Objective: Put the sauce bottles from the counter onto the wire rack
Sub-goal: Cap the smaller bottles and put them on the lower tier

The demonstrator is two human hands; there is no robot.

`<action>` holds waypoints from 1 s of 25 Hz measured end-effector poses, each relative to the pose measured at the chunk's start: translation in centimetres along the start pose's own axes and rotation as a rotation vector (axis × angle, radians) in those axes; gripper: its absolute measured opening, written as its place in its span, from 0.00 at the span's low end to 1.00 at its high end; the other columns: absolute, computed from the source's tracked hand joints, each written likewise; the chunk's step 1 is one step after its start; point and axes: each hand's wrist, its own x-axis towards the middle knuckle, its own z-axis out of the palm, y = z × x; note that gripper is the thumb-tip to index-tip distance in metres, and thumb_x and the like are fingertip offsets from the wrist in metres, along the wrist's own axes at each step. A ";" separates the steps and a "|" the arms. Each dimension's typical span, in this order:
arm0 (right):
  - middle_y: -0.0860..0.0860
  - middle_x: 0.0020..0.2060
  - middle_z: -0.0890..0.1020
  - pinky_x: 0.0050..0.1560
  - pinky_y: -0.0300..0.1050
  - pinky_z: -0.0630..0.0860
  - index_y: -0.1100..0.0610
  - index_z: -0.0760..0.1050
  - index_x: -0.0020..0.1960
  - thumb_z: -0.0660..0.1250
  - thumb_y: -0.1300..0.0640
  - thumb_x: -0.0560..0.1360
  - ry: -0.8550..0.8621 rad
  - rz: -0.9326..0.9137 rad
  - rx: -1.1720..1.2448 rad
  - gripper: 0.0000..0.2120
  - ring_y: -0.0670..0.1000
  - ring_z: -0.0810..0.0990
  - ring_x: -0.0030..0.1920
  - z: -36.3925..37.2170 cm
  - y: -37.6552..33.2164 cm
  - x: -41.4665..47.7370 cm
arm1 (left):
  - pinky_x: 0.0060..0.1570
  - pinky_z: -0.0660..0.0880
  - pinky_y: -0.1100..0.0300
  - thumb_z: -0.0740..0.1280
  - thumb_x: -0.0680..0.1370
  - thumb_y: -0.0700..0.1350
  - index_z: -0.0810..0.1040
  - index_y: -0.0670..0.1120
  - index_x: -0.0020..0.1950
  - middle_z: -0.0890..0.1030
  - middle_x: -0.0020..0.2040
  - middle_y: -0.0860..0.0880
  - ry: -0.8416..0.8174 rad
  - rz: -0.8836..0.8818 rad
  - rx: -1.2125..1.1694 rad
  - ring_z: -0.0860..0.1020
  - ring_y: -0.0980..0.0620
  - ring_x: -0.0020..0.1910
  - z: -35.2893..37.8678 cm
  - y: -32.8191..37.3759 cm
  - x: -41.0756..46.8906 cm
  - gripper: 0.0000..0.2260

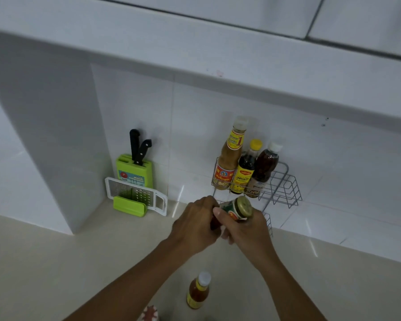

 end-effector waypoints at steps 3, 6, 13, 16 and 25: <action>0.49 0.32 0.86 0.37 0.37 0.83 0.54 0.83 0.44 0.80 0.55 0.69 0.081 -0.079 -0.077 0.08 0.42 0.86 0.34 -1.1 1.2 1.9 | 0.49 0.80 0.54 0.76 0.66 0.43 0.66 0.53 0.62 0.76 0.57 0.52 -0.235 -0.001 -0.339 0.78 0.53 0.53 1.2 -2.0 1.3 0.30; 0.40 0.34 0.83 0.36 0.23 0.74 0.46 0.80 0.41 0.81 0.57 0.66 0.185 -0.136 -0.211 0.12 0.33 0.82 0.38 -1.5 2.5 3.3 | 0.58 0.73 0.62 0.76 0.70 0.42 0.58 0.51 0.74 0.69 0.69 0.50 -0.288 -0.177 -0.392 0.72 0.54 0.63 2.9 -4.5 2.0 0.38; 0.41 0.41 0.86 0.44 0.39 0.80 0.42 0.79 0.43 0.82 0.61 0.64 0.103 -0.126 -0.190 0.18 0.42 0.84 0.44 0.6 8.8 7.2 | 0.69 0.69 0.56 0.60 0.78 0.37 0.59 0.43 0.77 0.66 0.76 0.42 -0.419 -0.620 -0.414 0.67 0.43 0.74 7.2 -8.0 3.5 0.27; 0.35 0.42 0.85 0.44 0.36 0.79 0.41 0.78 0.43 0.82 0.63 0.64 0.038 -0.073 -0.221 0.20 0.39 0.84 0.44 1.5 11.0 8.7 | 0.71 0.66 0.58 0.58 0.79 0.34 0.58 0.42 0.78 0.63 0.78 0.42 -0.398 -0.636 -0.449 0.64 0.44 0.76 8.4 -8.1 4.0 0.27; 0.40 0.39 0.82 0.36 0.27 0.73 0.54 0.78 0.52 0.75 0.52 0.74 -0.084 0.047 -0.263 0.10 0.28 0.80 0.37 3.8 13.3 13.1 | 0.65 0.71 0.59 0.59 0.76 0.34 0.62 0.48 0.77 0.69 0.75 0.44 -0.357 -0.649 -0.509 0.71 0.45 0.71 9.4 -10.0 4.3 0.29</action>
